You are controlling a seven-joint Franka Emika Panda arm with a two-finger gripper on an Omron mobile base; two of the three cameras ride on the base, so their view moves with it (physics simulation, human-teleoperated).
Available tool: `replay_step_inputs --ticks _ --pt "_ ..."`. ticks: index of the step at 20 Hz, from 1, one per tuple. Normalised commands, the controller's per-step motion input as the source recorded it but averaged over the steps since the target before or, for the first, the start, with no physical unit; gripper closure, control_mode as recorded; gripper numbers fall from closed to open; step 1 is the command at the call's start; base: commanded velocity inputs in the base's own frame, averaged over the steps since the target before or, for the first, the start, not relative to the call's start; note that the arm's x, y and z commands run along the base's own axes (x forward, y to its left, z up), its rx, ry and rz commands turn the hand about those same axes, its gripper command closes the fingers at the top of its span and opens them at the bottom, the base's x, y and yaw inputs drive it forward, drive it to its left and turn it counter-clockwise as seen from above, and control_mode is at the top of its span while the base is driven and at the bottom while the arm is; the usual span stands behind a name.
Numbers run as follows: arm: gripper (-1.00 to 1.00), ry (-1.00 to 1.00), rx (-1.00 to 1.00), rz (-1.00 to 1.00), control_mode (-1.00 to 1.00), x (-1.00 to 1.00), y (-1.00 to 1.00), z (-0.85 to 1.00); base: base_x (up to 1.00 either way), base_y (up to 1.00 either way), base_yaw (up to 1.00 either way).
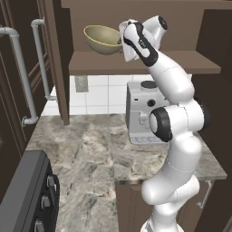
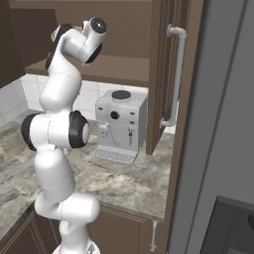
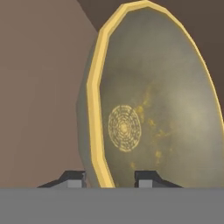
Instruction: Pick up the bowls from the cabinet and place each bowl in front of a stool on the dining counter.
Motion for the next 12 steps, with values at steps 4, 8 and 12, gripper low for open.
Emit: replay_step_inputs --ticks 4,8,12 --pt "1.0 -0.12 0.0 -0.03 -1.0 -0.32 0.0 0.0 0.0 0.0 0.0" --pt "1.0 -0.09 0.0 -0.08 -1.0 -0.51 0.0 0.0 0.0 0.0 0.0" --pt "1.0 -0.09 0.0 -0.12 -1.0 -0.49 0.0 0.0 0.0 0.0 0.0"
